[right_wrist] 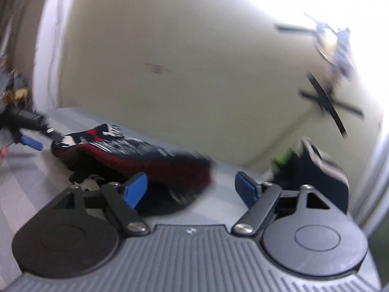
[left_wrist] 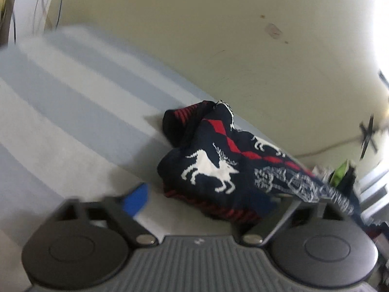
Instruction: Fold small clothes
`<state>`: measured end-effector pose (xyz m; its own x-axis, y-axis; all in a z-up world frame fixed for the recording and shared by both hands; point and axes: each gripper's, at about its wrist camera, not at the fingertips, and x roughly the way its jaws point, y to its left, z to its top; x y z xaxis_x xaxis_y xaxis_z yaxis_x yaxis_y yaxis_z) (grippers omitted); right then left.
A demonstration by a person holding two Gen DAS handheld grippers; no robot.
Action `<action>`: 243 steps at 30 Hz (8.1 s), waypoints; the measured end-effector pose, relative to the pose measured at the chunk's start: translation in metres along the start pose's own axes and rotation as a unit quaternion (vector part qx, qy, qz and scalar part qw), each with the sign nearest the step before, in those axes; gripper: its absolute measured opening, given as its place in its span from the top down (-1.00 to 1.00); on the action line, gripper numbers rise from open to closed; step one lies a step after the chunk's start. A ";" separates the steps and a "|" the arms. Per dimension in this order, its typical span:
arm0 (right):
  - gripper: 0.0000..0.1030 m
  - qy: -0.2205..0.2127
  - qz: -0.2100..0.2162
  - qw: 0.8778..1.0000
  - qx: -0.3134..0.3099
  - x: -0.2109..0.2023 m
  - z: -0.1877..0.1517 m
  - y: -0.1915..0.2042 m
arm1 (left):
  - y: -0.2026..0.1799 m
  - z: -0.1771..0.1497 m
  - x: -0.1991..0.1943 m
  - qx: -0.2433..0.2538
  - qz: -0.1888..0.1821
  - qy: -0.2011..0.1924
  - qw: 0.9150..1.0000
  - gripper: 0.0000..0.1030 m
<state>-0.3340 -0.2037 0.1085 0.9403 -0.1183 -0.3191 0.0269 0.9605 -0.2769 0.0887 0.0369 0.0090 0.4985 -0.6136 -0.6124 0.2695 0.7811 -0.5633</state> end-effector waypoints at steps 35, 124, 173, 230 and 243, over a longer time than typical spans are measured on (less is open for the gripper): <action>-0.47 0.106 0.024 0.994 0.019 0.069 -0.016 -0.035 | -0.060 -0.004 0.046 0.016 -0.042 0.054 0.998 -0.23; 0.98 0.187 0.029 0.979 0.071 0.051 0.001 0.035 | -0.040 -0.093 -0.140 0.276 -0.031 0.071 0.958 0.30; 0.79 -0.407 0.021 0.908 0.098 -0.262 0.223 -0.060 | -0.218 -0.053 -0.448 0.364 -0.047 -0.455 0.811 0.73; -0.15 0.141 0.140 0.951 0.237 0.138 0.010 -0.102 | 0.032 -0.095 -0.119 0.179 0.143 0.013 0.973 -0.30; 0.73 0.179 0.246 0.930 0.207 0.125 -0.007 -0.003 | 0.035 -0.110 -0.128 0.141 0.121 0.024 0.982 0.62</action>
<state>-0.2195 -0.2235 0.0631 0.7025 0.3559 -0.6163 -0.1781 0.9263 0.3319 -0.0560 0.1298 0.0067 0.5379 -0.4049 -0.7394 0.3682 0.9019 -0.2260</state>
